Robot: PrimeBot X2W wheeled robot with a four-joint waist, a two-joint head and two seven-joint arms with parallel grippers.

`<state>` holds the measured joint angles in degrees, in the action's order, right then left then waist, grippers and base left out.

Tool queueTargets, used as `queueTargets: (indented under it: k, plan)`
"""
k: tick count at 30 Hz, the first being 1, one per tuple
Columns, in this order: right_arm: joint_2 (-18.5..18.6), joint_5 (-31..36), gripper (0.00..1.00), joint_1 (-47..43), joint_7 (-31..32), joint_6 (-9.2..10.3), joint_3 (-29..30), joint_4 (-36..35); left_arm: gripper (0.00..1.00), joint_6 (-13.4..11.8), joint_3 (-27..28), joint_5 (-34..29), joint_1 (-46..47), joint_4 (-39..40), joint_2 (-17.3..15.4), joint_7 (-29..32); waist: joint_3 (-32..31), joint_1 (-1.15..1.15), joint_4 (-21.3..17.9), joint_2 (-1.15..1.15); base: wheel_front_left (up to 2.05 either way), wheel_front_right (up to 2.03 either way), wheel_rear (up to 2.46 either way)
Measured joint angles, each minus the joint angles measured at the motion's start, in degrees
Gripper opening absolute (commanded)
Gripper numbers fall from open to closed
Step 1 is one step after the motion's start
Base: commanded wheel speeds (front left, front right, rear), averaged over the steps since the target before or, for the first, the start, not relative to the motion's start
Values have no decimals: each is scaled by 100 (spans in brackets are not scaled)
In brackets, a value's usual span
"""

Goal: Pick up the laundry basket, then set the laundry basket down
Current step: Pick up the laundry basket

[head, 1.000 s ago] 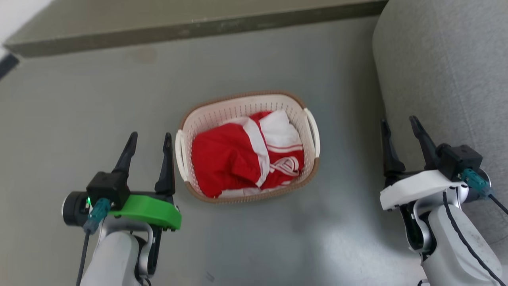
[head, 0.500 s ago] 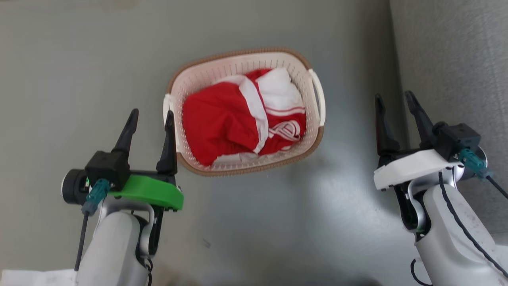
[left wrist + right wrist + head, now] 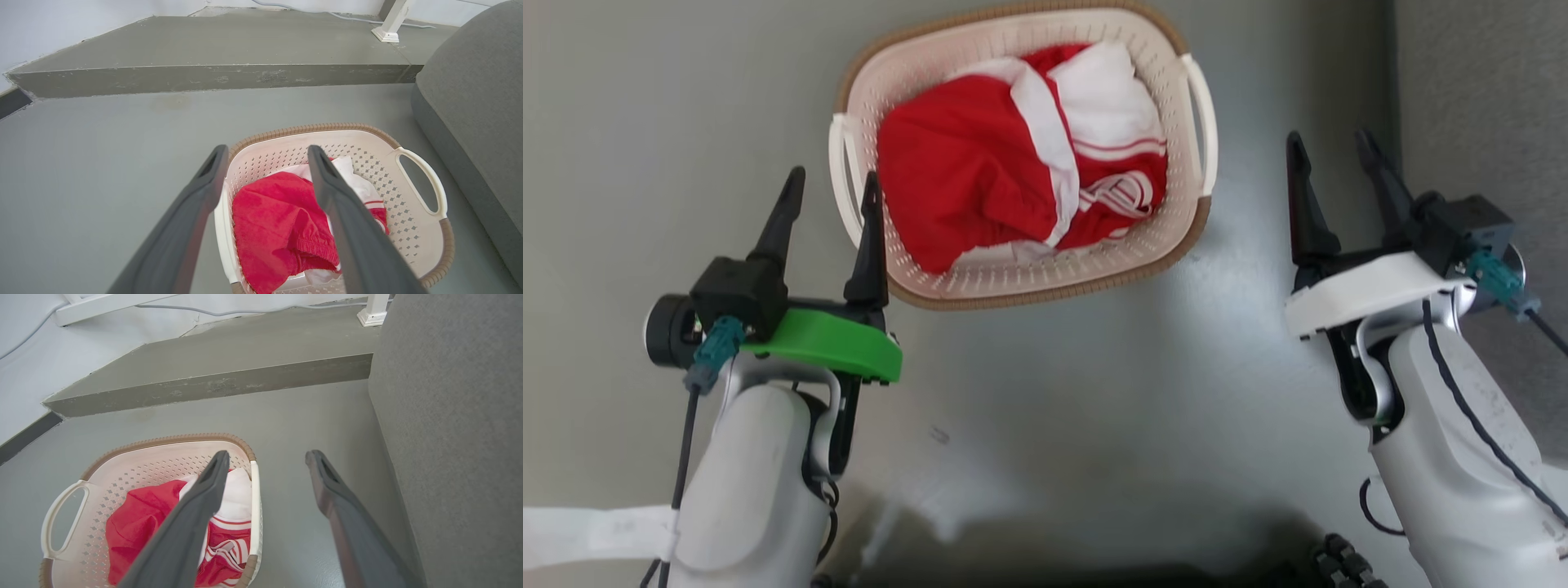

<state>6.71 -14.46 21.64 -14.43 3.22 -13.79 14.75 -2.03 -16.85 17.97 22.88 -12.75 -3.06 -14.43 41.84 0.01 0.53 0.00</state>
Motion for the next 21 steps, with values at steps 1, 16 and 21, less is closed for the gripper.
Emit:
queueTargets:
  k: [1, 16, 21]
  plan:
    - [-5, 1, 100, 49, -1, -15, 0, 18, 100, 0, 1, 0, 43, -16, 1, 0, 73, 0, 3, 0, 0, 0, 0]
    - [-145, 40, 100, 842, -15, -187, -221, 617, 100, 83, 108, 75, 754, -712, 24, 0, 958, 0, 46, 0, 0, 0, 0]
    - [-180, 29, 100, 1081, -15, -272, -324, 1047, 100, 152, 123, 101, 957, -1151, 9, 1, 1042, -1, 15, 0, 0, 0, 0]
